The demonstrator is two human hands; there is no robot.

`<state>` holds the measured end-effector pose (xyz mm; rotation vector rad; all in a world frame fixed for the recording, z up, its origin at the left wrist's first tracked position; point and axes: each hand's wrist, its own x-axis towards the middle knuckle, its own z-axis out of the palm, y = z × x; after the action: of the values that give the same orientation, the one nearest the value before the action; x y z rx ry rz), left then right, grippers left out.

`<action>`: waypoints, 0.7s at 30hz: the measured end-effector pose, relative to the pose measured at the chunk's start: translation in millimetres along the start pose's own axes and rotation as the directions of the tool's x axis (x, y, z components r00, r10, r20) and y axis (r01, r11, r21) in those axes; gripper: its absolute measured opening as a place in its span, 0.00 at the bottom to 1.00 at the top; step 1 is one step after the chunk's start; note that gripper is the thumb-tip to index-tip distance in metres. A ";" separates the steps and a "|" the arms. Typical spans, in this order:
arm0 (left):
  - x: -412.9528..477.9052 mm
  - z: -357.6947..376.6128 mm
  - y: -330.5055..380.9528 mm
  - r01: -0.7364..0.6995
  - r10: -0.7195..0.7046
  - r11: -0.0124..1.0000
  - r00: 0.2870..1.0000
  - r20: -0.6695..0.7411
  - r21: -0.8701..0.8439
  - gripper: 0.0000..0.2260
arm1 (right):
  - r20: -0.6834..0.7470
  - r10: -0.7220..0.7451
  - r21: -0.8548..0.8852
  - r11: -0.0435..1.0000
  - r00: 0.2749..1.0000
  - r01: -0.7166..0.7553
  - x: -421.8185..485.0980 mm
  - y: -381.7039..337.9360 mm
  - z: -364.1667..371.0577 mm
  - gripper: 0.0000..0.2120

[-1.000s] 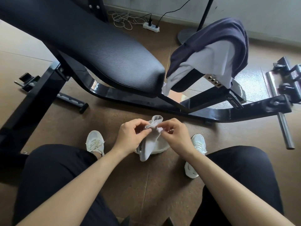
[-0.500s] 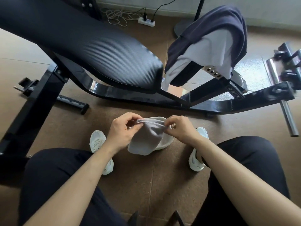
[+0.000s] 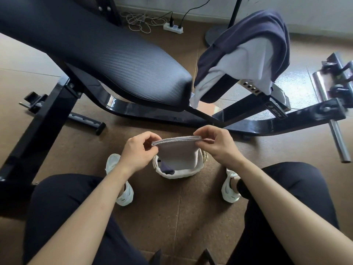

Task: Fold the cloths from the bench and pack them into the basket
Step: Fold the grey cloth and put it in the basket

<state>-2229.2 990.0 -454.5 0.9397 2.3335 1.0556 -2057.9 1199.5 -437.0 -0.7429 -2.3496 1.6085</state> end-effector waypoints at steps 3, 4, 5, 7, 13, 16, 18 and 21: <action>-1.1 3.9 4.6 -0.075 0.071 0.996 0.995 0.074 0.054 0.14 | 0.001 -0.025 0.023 0.999 1.000 0.025 -2.0 -3.7 2.7 0.13; -1.8 6.3 8.7 -0.112 0.106 0.992 0.990 0.087 0.058 0.16 | 0.010 -0.033 0.028 0.999 0.999 0.033 -2.5 -4.6 4.3 0.13; -2.4 9.7 13.3 -0.143 0.137 0.989 0.986 0.098 0.048 0.18 | 0.019 -0.042 0.035 0.999 0.999 0.041 -3.0 -5.1 6.0 0.13; -3.3 19.9 22.1 -0.187 0.183 0.982 0.976 0.120 0.017 0.22 | 0.040 -0.057 0.046 0.997 0.998 0.055 -3.7 -5.4 8.8 0.12; 5.7 39.9 36.4 -0.296 0.285 0.954 0.943 0.171 0.041 0.15 | 0.061 -0.059 0.080 0.995 0.996 0.054 -7.0 -1.6 4.3 0.12; 8.5 40.8 37.9 -0.343 0.333 0.939 0.928 0.165 0.031 0.16 | 0.110 -0.014 0.148 0.989 0.994 -0.003 -6.2 4.0 -1.9 0.14; 8.5 40.5 38.9 -0.368 0.360 0.930 0.919 0.163 0.020 0.16 | 0.184 0.032 0.096 0.994 0.982 -0.050 -5.4 8.2 -5.1 0.14; 10.9 36.7 37.9 -0.377 0.379 0.925 0.914 0.143 -0.040 0.13 | 0.291 0.082 -0.031 0.997 0.953 -0.077 -2.7 15.0 0.8 0.13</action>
<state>-2199.2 1034.4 -449.3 1.4556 2.0678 1.0949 -2051.6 1201.7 -450.7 -0.6491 -2.5692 1.8450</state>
